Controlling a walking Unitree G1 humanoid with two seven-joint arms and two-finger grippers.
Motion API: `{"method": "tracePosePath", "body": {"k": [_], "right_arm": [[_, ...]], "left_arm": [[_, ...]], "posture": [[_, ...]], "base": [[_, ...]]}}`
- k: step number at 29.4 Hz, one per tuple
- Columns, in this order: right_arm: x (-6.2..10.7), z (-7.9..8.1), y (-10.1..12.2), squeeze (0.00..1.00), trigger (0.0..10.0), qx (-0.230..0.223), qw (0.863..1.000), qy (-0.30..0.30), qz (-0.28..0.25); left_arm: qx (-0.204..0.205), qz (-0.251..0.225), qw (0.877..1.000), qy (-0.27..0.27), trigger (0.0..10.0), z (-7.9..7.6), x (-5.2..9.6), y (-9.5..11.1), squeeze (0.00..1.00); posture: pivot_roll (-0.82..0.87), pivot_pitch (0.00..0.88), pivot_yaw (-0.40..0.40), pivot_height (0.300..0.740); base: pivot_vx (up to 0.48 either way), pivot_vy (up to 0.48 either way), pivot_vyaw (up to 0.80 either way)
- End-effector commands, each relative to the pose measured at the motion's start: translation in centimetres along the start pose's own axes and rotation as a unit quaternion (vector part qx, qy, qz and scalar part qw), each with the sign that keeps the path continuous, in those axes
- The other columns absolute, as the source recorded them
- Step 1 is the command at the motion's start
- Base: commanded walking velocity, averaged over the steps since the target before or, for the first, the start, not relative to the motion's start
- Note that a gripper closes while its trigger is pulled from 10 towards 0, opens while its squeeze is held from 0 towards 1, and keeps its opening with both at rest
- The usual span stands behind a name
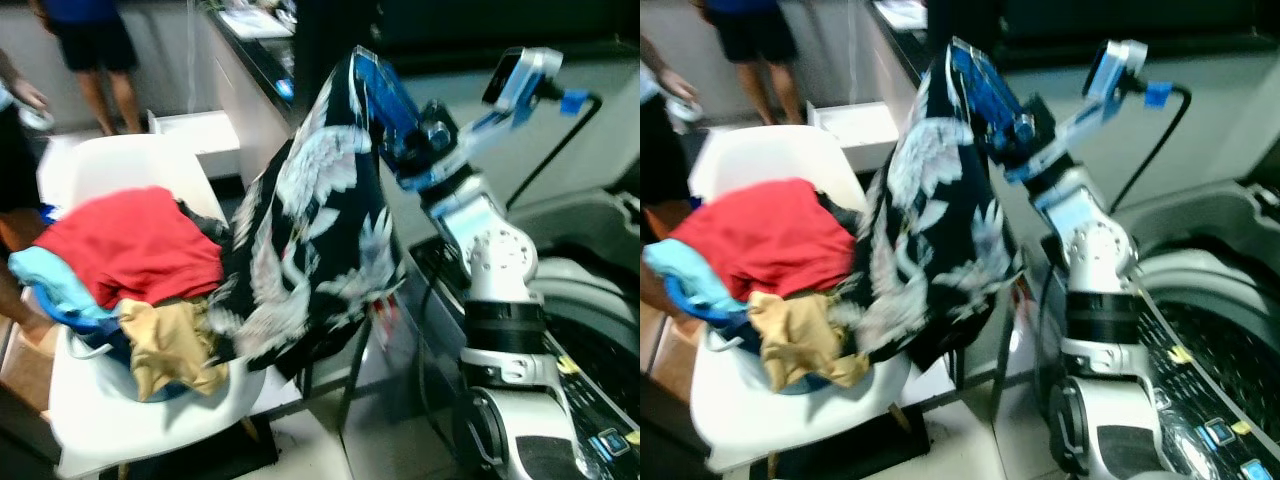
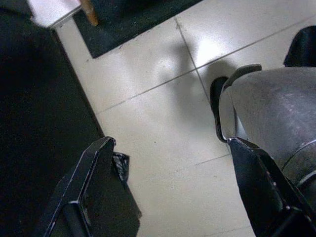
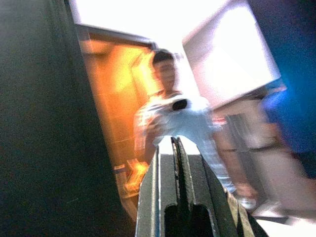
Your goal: Clothes washing
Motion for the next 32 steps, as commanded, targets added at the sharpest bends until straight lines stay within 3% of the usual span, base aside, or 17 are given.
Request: {"method": "tracePosePath", "body": {"k": [1,5,7,16,18,19,21,24,26,27,28,30,32], "right_arm": [[-0.6,0.2,1.1,0.00,0.0,0.022,1.000,-0.003,-0.016],[-1.3,0.1,2.1,0.00,0.0,0.036,0.999,-0.015,-0.032],[-2.8,0.1,4.6,0.00,0.0,0.075,0.994,-0.043,-0.073],[-2.9,-0.5,6.3,0.00,0.0,0.114,0.986,-0.077,-0.094],[-2.6,-0.9,7.2,0.00,0.0,0.135,0.980,-0.098,-0.104],[-2.4,-1.4,8.2,0.00,0.0,0.167,0.971,-0.125,-0.113],[-2.4,-1.4,8.2,0.00,0.0,0.167,0.971,-0.125,-0.113],[-1.8,-2.1,10.1,0.00,0.0,0.245,0.941,-0.185,-0.143],[-1.8,-2.1,10.1,0.00,0.0,0.245,0.941,-0.185,-0.143],[-1.7,-2.0,10.7,0.00,0.0,0.261,0.932,-0.197,-0.154],[-1.7,-2.0,10.7,0.00,0.0,0.261,0.932,-0.197,-0.154],[-1.5,-2.0,11.9,0.00,0.0,0.292,0.915,-0.217,-0.177],[-1.5,-2.0,11.9,0.00,0.0,0.292,0.915,-0.217,-0.177]], "left_arm": [[-0.004,-0.004,0.999,-0.040,10.0,-2.5,0.0,0.3,0.00],[-0.004,-0.003,0.999,-0.042,10.0,-2.6,0.0,0.3,0.00],[-0.005,0.001,0.999,-0.040,10.0,-2.6,0.0,0.2,0.00],[-0.004,0.004,0.999,-0.040,10.0,-2.6,0.1,0.0,0.00],[-0.004,0.005,0.999,-0.040,10.0,-2.6,0.1,-0.1,0.00],[-0.004,0.006,0.999,-0.041,10.0,-2.6,0.1,-0.2,0.00],[-0.004,0.006,0.999,-0.041,10.0,-2.6,0.1,-0.2,0.00],[-0.008,0.010,0.999,-0.040,10.0,-2.5,0.2,-0.5,0.00],[-0.008,0.010,0.999,-0.040,10.0,-2.5,0.2,-0.5,0.00],[-0.009,0.011,0.999,-0.040,10.0,-2.5,0.2,-0.6,0.00],[-0.009,0.011,0.999,-0.040,10.0,-2.5,0.2,-0.6,0.00],[-0.009,0.013,0.999,-0.039,10.0,-2.5,0.2,-0.7,0.00],[-0.009,0.013,0.999,-0.039,10.0,-2.5,0.2,-0.7,0.00]], "posture": [[0.17,0.000,-0.058,0.740],[0.17,0.000,-0.059,0.740],[0.17,0.000,-0.065,0.740],[0.17,0.000,-0.066,0.740],[0.17,0.000,-0.066,0.740],[0.17,0.000,-0.063,0.740],[0.17,0.000,-0.063,0.740],[0.17,0.000,-0.061,0.740],[0.17,0.000,-0.061,0.740],[0.17,0.000,-0.061,0.740],[0.17,0.000,-0.061,0.740],[0.17,0.000,-0.061,0.740],[0.17,0.000,-0.061,0.740]], "base": [[0.000,0.000,-0.80],[0.000,0.000,-0.80],[0.000,0.000,-0.80],[0.000,0.000,-0.80],[0.000,0.000,-0.80],[0.000,0.000,-0.80],[0.000,0.000,-0.80],[0.000,0.000,-0.80],[0.000,0.000,-0.80],[0.000,0.000,-0.80],[0.000,0.000,-0.80],[0.000,0.000,-0.80],[0.000,0.000,-0.80]]}}
Point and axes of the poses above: a point about 5 cm out from each wrist's last joint towards the gripper, its own x axis pointing back from the gripper into the wrist, its own y axis along the axis of the wrist's last joint, z = x × y, the point moved 5 cm from there along -x, pointing out of the wrist towards the gripper, and after that the axes turned 9 degrees about -x, right-handed, at the moved point
